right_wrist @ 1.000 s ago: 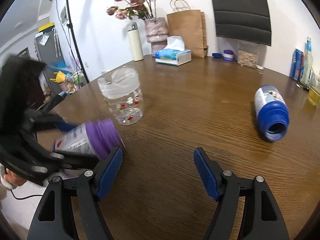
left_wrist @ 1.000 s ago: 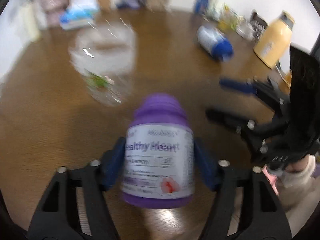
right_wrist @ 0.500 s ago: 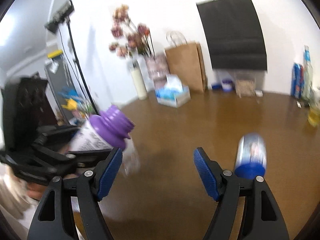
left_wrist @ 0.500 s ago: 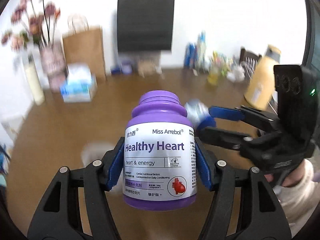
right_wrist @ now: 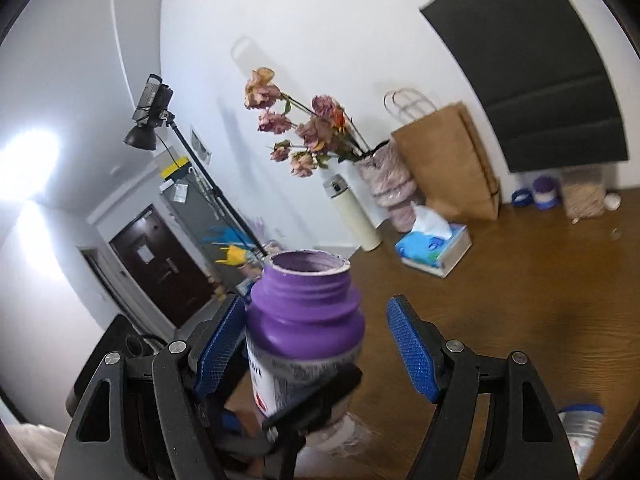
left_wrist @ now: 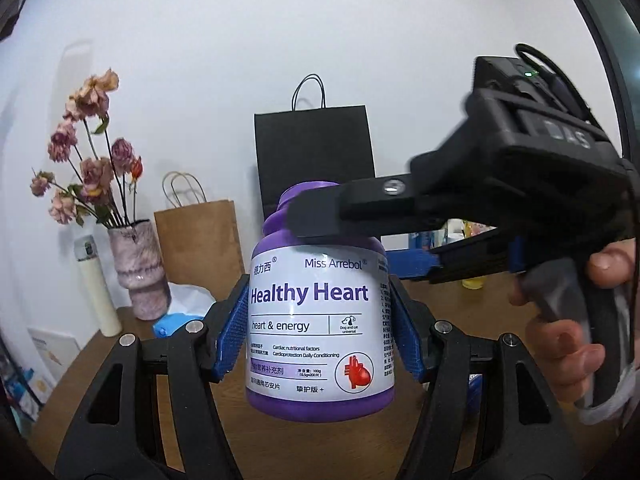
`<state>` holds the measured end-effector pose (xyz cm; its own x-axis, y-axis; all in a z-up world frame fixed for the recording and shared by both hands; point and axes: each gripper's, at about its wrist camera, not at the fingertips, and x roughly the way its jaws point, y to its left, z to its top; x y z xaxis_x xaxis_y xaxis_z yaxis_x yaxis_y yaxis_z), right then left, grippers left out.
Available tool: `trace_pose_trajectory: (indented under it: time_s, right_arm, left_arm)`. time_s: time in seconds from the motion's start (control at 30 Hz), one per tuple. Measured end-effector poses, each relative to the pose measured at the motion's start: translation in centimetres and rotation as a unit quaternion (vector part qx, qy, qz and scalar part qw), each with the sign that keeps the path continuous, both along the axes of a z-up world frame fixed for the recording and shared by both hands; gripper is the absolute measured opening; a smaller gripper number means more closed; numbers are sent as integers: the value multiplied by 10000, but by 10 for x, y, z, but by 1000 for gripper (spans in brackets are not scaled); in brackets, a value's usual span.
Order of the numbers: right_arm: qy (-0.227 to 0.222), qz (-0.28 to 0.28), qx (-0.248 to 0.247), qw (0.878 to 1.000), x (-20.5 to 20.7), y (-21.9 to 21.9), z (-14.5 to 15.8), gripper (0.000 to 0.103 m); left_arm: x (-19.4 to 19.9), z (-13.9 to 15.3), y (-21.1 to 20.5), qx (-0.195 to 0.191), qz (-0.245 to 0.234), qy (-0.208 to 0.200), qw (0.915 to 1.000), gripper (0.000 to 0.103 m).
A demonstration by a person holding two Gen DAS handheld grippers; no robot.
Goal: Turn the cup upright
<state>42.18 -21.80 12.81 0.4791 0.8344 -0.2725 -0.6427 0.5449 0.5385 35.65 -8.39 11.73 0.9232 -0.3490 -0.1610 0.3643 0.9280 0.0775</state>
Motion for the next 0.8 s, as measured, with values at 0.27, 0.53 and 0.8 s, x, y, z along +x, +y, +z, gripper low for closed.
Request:
trace_pose_trajectory:
  time_s: [0.27,0.53,0.8]
  right_arm:
    - [-1146,-586,-1483,9805,-32,36,15,67]
    - [-1360,-946,-1867,9684,-37,44,9,67]
    - [-1370,-813,-1979,9672,-41,56,2,67]
  left_arm:
    - [-11,-8,-3,364,-98,191,9991,85]
    - [-27,-23,4,807,94,-15,9967,93]
    - [-4,-48,18,307,-177,880,9955,97]
